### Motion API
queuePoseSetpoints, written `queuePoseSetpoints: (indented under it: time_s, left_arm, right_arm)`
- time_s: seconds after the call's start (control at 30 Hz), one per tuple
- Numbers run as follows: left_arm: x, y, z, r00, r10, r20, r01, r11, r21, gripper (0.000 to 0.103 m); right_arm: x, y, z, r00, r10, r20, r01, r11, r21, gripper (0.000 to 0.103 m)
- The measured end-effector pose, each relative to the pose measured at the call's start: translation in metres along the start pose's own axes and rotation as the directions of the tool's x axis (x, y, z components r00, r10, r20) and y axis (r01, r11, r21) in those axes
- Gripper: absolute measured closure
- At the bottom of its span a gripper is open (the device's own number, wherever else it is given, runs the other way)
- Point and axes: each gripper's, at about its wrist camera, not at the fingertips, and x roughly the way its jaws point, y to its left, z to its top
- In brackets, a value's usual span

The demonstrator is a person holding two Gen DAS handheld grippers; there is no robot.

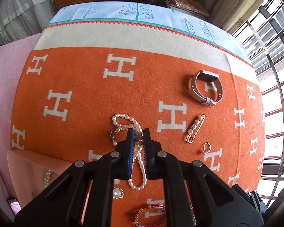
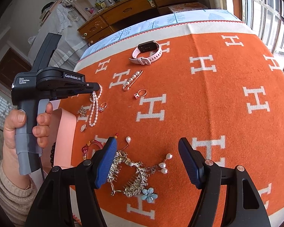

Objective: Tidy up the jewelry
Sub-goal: 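Lower pearl necklace into pink box with left tool while right tool grasps red bracelet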

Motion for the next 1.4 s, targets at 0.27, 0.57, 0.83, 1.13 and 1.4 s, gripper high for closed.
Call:
queuePoseSetpoints:
  time_s: [0.27,0.57,0.83,1.13,1.4]
  left_arm:
    - [-0.086,0.017,-0.021,0.989,-0.09,0.119,0.084,0.995,0.054,0.096]
    - [-0.177,0.024,-0.06,0.958,-0.193,0.211,0.167,0.977,0.137,0.096]
    - [-0.218,0.037,-0.093,0.941,-0.227,0.252,0.187,0.967,0.172,0.096]
    - [-0.239,0.071,-0.119,0.937,-0.206,0.283,0.167,0.973,0.156,0.096]
    - [-0.244,0.105,-0.137,0.939,-0.188,0.289,0.159,0.98,0.121,0.096]
  right_arm:
    - [0.003,0.042,-0.002,0.998,0.053,-0.017,-0.054,0.992,-0.118,0.034]
    - [0.034,0.089,0.004,0.984,0.103,-0.147,-0.136,0.963,-0.232,0.058]
    - [0.061,0.126,-0.004,0.979,-0.007,-0.203,-0.077,0.911,-0.405,0.071]
    - [0.078,0.14,-0.016,0.979,-0.155,-0.133,0.066,0.856,-0.512,0.092]
    - [0.074,0.136,-0.016,0.978,-0.161,-0.131,0.078,0.871,-0.485,0.102]
